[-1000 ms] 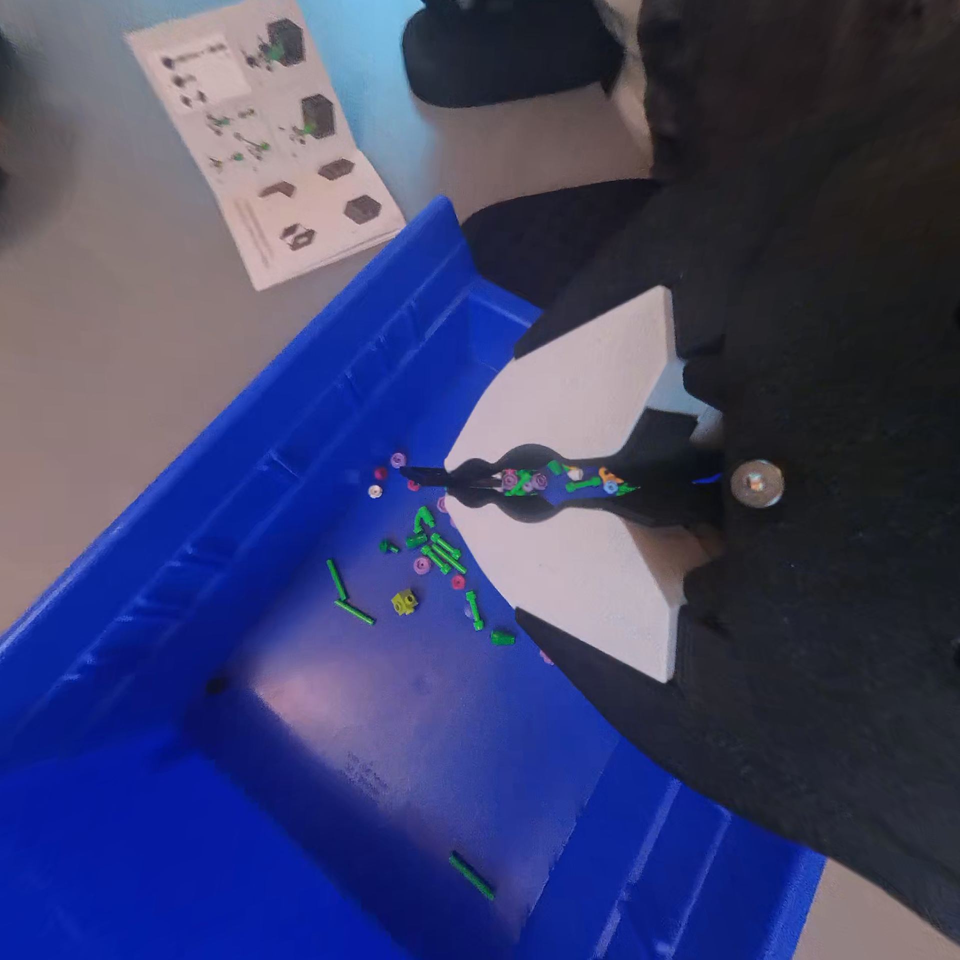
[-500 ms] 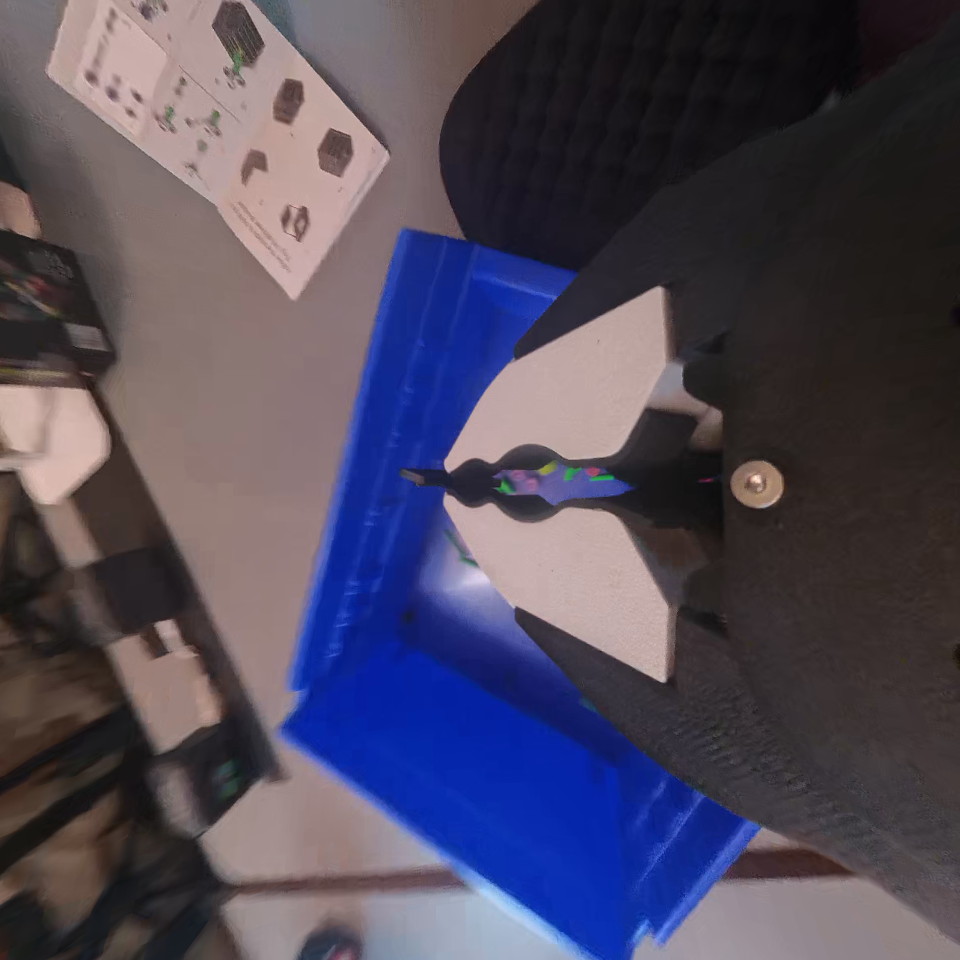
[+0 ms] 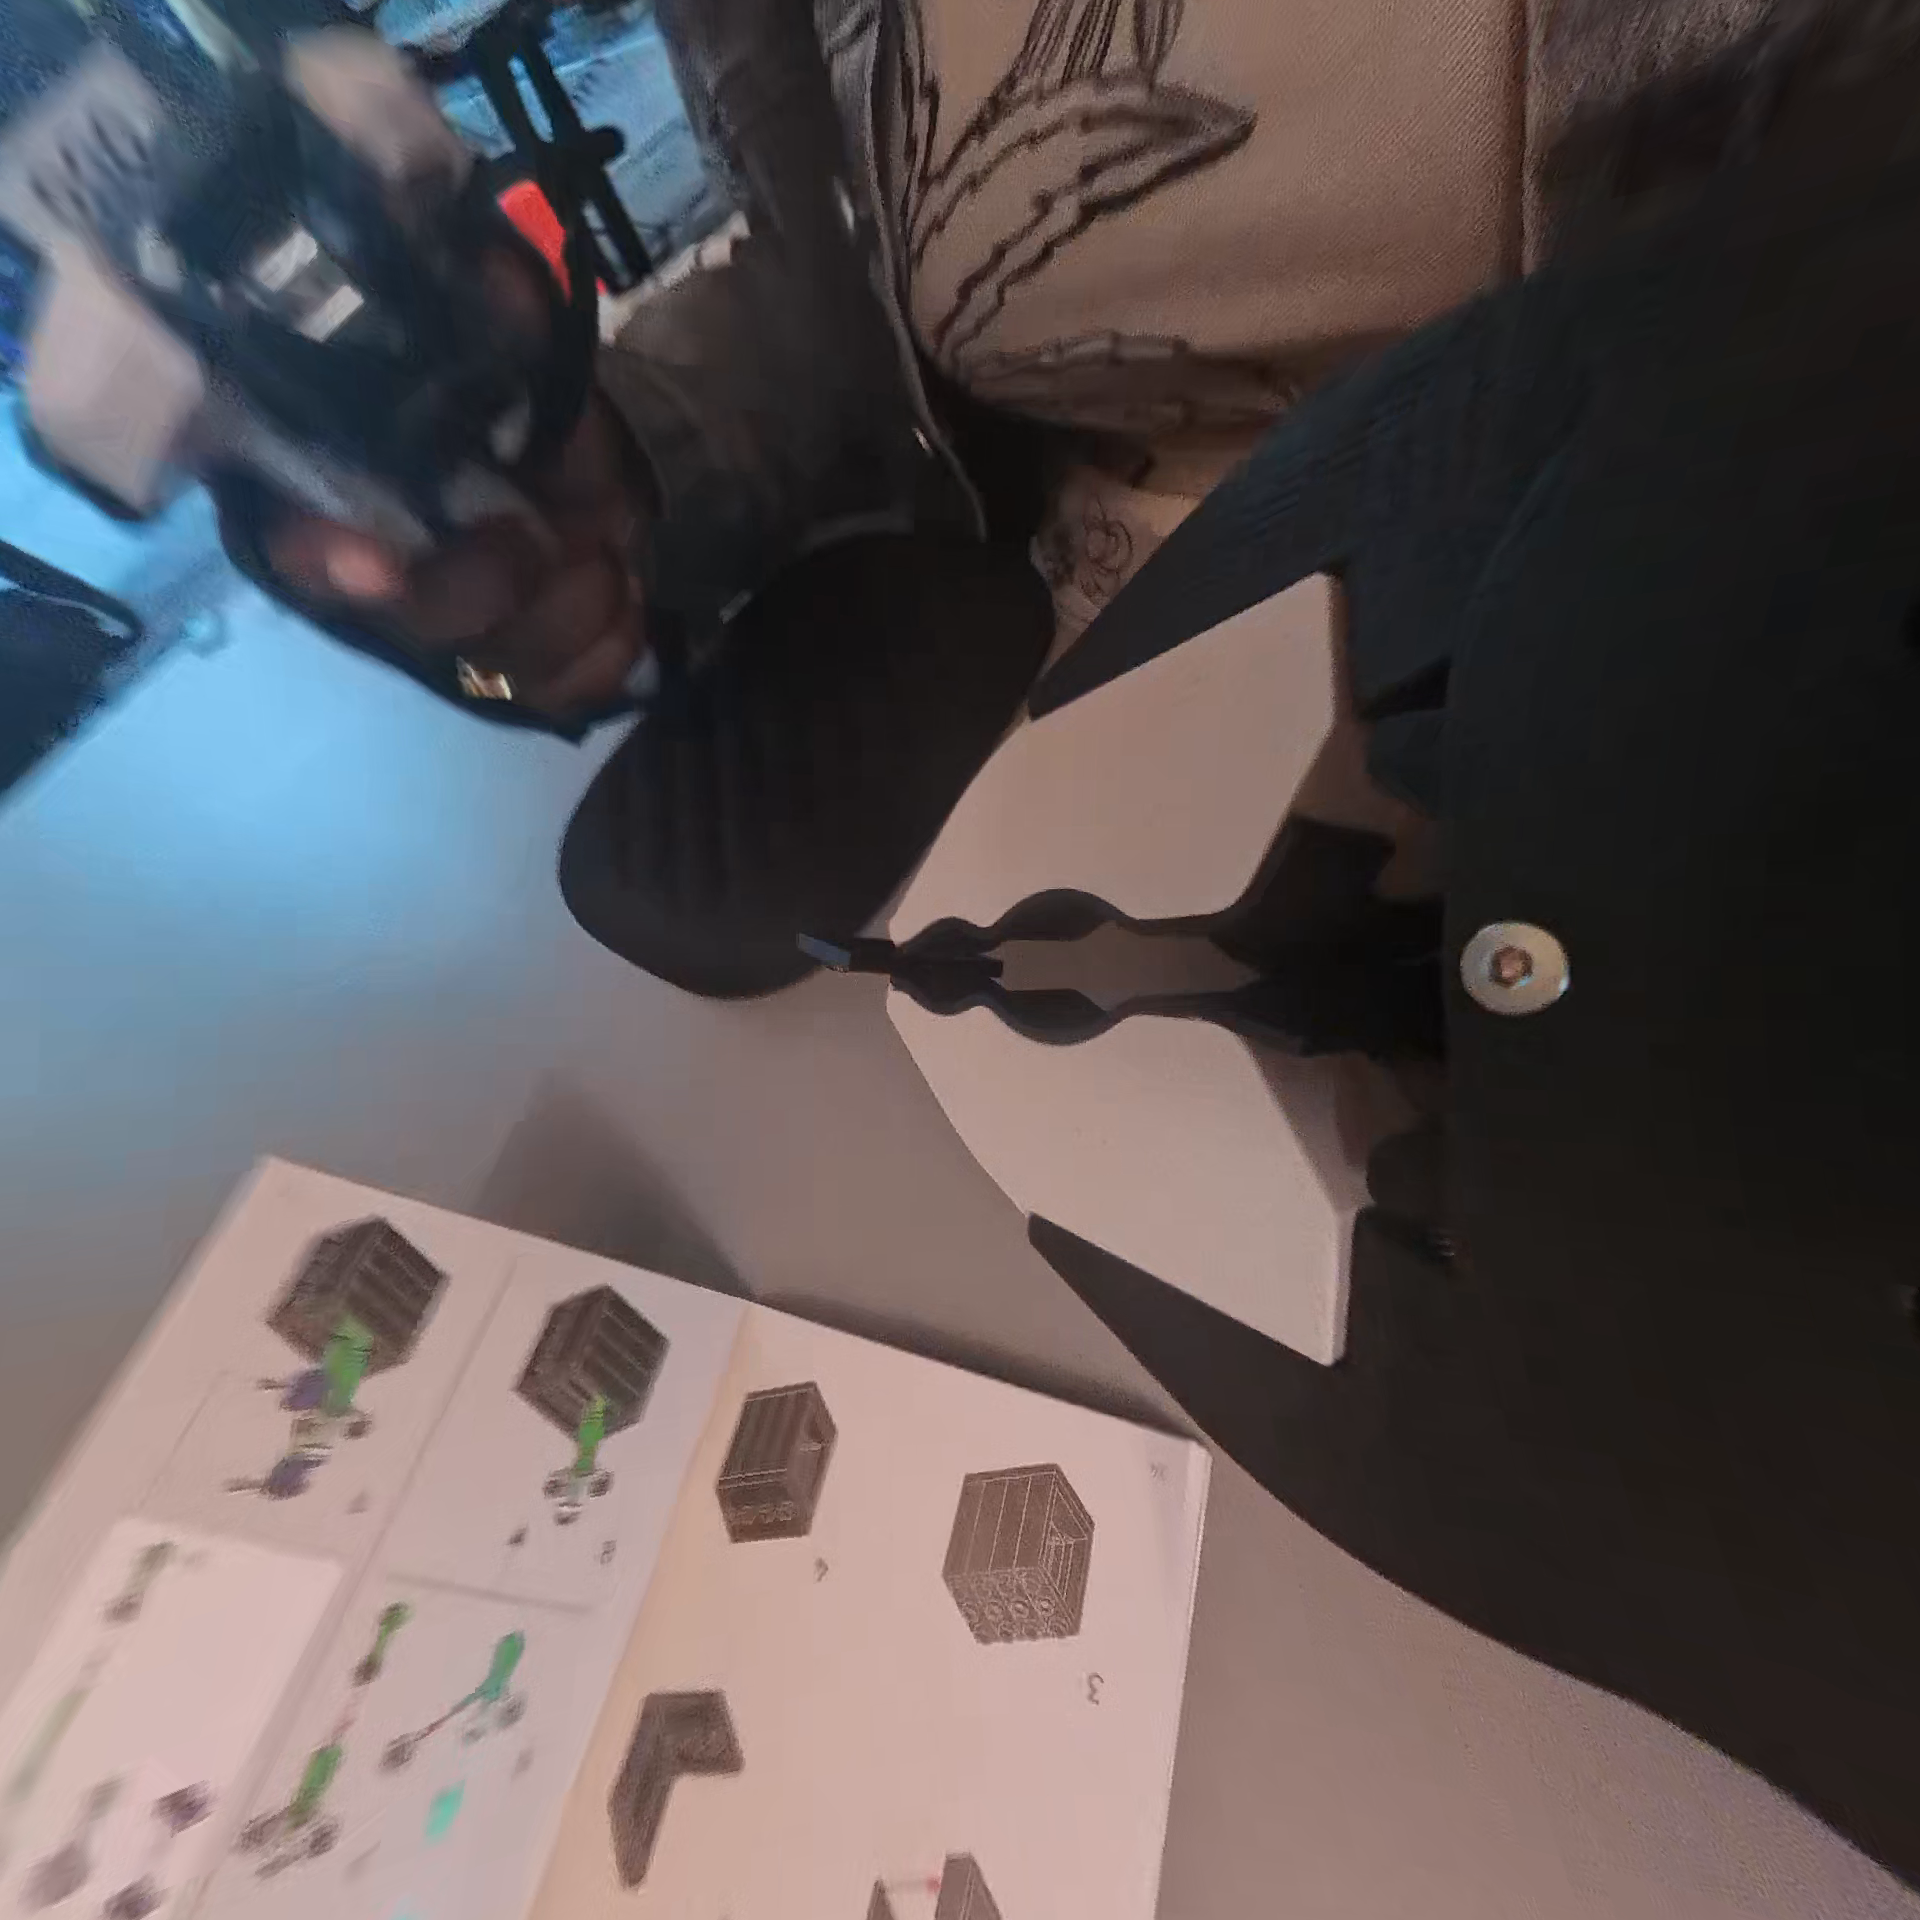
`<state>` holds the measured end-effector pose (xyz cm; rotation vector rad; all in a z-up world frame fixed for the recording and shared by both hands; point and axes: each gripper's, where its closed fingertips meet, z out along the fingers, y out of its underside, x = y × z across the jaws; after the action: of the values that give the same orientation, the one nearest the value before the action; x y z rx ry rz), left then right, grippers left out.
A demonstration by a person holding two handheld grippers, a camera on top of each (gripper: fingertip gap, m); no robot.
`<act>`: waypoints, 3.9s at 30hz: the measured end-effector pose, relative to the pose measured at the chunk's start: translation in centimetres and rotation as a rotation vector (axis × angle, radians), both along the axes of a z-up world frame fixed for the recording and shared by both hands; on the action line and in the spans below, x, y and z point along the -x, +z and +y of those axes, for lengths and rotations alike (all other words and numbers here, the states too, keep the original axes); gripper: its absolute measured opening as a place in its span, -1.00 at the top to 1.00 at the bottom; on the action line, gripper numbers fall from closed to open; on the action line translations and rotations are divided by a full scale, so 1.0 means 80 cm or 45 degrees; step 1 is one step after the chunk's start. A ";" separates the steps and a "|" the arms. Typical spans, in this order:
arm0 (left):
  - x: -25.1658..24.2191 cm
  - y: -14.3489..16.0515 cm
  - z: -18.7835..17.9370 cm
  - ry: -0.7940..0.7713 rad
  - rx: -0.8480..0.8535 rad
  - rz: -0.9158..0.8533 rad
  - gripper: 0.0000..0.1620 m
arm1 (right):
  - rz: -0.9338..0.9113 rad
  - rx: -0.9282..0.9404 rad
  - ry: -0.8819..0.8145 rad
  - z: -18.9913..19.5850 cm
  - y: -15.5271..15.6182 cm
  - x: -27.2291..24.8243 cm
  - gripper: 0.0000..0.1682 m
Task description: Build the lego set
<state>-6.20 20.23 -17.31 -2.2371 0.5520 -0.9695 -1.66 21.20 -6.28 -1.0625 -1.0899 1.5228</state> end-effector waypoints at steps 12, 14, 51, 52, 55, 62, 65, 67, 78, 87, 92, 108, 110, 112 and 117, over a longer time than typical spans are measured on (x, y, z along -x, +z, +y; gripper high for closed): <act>0.006 -0.017 0.022 -0.006 -0.063 0.051 0.35 | -0.009 0.187 0.123 0.000 -0.005 0.000 0.70; 0.000 0.010 0.020 -0.007 -0.211 -0.041 0.29 | 0.035 0.233 0.153 0.004 0.004 0.001 0.70; 0.038 0.088 -0.063 0.187 -0.939 -0.346 0.66 | -1.116 -0.210 0.134 -0.012 -0.149 0.031 0.55; 0.039 0.088 -0.062 0.186 -0.929 -0.370 0.66 | -1.166 -0.233 0.166 -0.017 -0.158 0.033 0.55; 0.040 0.087 -0.062 0.185 -0.919 -0.394 0.65 | -1.256 -0.269 0.169 -0.008 -0.174 0.044 0.43; 0.044 0.086 -0.060 0.202 -0.905 -0.422 0.66 | -1.458 -0.413 0.102 -0.002 -0.209 0.061 0.38; 0.045 0.087 -0.060 0.198 -0.893 -0.446 0.66 | -1.415 -0.427 0.080 -0.009 -0.207 0.066 0.63; 0.046 0.088 -0.061 0.197 -0.892 -0.465 0.66 | -1.341 -0.403 0.036 -0.006 -0.195 0.061 0.63; 0.043 0.084 -0.059 0.185 -0.870 -0.445 0.66 | -0.996 0.355 0.095 -0.031 -0.157 -0.053 0.62; 0.040 0.080 -0.056 0.189 -0.856 -0.410 0.66 | -1.029 0.326 -0.143 0.018 -0.151 -0.100 0.58; 0.040 0.080 -0.056 0.188 -0.850 -0.417 0.66 | -1.082 0.239 -0.129 0.021 -0.158 -0.112 0.78; 0.011 0.092 -0.066 0.018 -0.865 -0.488 0.66 | -1.412 -0.816 0.602 0.015 -0.176 -0.102 0.63; 0.010 0.090 -0.066 0.018 -0.868 -0.476 0.66 | -1.422 -0.849 0.604 0.016 -0.181 -0.103 0.63; 0.009 0.089 -0.066 0.009 -0.861 -0.476 0.66 | -1.391 -0.853 0.600 0.015 -0.183 -0.100 0.61; 0.010 0.088 -0.064 0.013 -0.845 -0.478 0.66 | -1.355 -0.785 0.600 0.013 -0.185 -0.097 0.72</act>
<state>-6.98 15.12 -10.26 -1.4319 0.5817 -0.9880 6.09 22.28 -21.08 -1.2060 -2.4818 0.7323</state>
